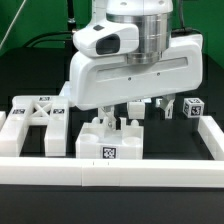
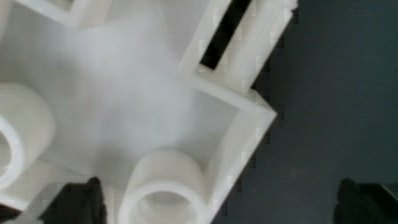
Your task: Assemble chair
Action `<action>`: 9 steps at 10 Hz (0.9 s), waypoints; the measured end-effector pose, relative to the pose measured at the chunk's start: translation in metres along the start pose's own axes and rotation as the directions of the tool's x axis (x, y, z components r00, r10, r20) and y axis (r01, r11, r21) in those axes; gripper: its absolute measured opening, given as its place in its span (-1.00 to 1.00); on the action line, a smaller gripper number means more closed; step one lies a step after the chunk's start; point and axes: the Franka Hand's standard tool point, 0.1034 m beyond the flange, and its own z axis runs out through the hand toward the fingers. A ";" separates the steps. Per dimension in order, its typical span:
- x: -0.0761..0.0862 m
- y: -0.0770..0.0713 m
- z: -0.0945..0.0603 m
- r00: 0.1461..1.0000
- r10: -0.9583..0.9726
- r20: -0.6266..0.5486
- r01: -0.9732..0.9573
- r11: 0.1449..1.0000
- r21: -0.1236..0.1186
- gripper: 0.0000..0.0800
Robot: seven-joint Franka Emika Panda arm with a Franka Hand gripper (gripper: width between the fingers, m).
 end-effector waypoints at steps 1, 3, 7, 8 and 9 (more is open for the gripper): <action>0.000 -0.001 0.000 0.997 0.082 -0.002 -0.082 0.997 0.008 0.62; 0.000 -0.003 0.003 0.983 0.183 0.000 -0.183 0.983 0.019 0.62; -0.006 0.000 0.032 0.936 0.351 0.014 -0.351 0.936 0.033 0.62; -0.008 -0.001 0.036 0.937 0.350 0.021 -0.350 0.936 0.033 0.62; -0.009 -0.003 0.038 0.937 0.348 0.024 -0.349 0.937 0.034 0.62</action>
Offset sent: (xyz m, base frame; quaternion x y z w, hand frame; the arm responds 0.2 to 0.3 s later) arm 0.0120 -0.0140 -0.0341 0.0047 0.0116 0.2011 0.9795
